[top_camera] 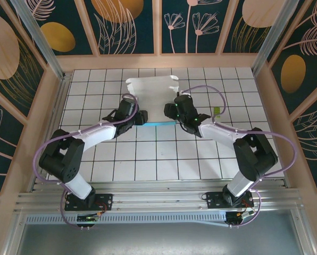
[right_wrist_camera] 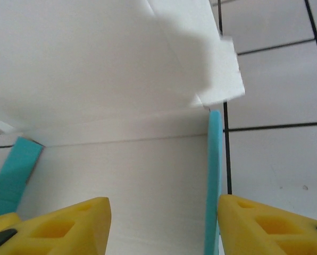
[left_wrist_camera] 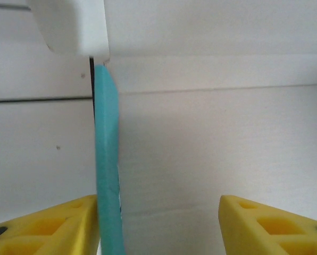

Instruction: Fold the paper box

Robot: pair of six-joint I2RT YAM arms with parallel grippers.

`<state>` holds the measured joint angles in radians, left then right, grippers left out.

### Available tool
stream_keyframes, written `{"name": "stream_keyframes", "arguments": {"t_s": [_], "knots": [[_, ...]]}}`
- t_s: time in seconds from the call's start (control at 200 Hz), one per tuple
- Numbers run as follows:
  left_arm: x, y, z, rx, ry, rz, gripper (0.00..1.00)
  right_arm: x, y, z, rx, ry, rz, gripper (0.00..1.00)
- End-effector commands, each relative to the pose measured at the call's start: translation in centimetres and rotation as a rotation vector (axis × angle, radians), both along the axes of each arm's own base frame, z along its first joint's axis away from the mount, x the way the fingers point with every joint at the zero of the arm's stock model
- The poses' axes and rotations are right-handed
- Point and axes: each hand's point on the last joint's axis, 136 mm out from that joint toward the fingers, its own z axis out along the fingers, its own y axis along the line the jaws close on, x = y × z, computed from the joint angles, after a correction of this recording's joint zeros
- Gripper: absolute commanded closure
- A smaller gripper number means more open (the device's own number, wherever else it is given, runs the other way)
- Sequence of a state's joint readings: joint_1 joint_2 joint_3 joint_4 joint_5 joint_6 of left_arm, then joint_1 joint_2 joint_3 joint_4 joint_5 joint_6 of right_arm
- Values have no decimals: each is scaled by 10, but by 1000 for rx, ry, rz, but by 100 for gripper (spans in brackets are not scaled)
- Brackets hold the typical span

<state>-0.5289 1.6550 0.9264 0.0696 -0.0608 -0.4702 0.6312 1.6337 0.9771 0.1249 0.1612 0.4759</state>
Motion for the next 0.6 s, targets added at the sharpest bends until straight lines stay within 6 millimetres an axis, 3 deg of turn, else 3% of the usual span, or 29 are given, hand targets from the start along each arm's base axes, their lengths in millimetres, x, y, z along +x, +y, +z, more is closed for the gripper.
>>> {"name": "stream_keyframes", "arguments": {"t_s": [0.0,0.105,0.22,0.4,0.42,0.596], "knots": [[-6,-9,-25,-46,39,-26,41,-8,6,-45,-11,61,73,45],[-9,-21,-54,-65,96,-75,41,-10,12,-77,-15,114,93,42],[-10,-20,-59,-78,98,-65,39,-9,11,-87,-15,142,69,34],[-10,-12,-34,-70,48,-40,30,-12,5,-55,24,82,50,20],[-9,-12,-20,-83,22,-38,29,-12,4,-49,27,73,52,20],[-16,-1,29,-101,-45,-11,26,-22,0,2,67,6,70,19]]}}
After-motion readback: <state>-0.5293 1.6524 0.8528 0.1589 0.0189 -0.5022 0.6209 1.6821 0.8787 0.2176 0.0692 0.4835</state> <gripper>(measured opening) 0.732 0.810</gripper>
